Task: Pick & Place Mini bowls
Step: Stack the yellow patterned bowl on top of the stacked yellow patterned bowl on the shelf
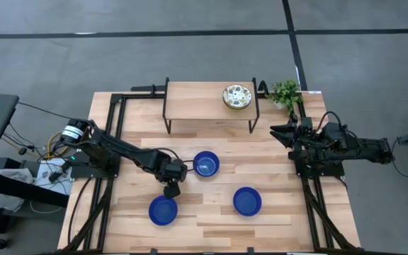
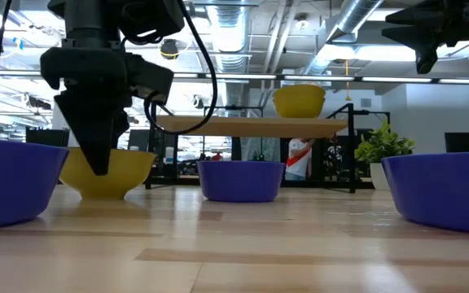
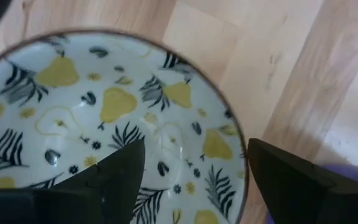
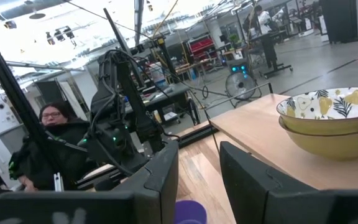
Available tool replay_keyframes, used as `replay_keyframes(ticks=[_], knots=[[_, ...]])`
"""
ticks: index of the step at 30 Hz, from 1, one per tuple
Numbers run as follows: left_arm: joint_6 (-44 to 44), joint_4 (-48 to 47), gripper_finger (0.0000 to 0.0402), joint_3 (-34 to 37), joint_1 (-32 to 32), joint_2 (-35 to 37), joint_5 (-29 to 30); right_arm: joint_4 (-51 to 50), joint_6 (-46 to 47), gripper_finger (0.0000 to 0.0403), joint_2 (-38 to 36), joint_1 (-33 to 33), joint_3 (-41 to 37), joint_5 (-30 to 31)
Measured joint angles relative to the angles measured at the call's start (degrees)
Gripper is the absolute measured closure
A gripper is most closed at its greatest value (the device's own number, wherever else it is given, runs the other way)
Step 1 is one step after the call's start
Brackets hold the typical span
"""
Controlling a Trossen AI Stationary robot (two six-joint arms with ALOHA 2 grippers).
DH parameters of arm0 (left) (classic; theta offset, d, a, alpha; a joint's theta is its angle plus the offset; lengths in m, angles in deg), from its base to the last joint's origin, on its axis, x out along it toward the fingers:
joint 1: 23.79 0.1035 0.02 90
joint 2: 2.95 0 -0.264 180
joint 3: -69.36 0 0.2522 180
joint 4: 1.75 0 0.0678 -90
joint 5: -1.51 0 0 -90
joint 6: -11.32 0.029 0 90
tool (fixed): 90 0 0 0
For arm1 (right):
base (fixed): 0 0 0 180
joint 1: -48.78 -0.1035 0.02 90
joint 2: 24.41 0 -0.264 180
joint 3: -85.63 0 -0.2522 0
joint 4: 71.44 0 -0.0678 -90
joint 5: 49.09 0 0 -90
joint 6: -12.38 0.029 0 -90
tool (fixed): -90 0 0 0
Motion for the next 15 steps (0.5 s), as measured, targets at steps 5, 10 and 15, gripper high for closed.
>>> replay_keyframes(ticks=[5, 10, 15], knots=[[1.39, 0.28, 0.0119, 0.00, -0.02, 0.85, 0.92, -0.01, 0.00, 0.0296, 0.00, 0.00, 0.00, 0.00], [1.52, 0.41, 0.0119, 0.00, 0.00, 1.21, 2.82, 0.01, -0.02, 0.0296, 0.00, 0.00, 0.00, 0.02], [1.51, 0.35, 0.0119, 0.00, -0.02, 1.21, 2.97, -0.01, -0.02, 0.0296, -0.02, 0.00, 0.00, 0.02]])
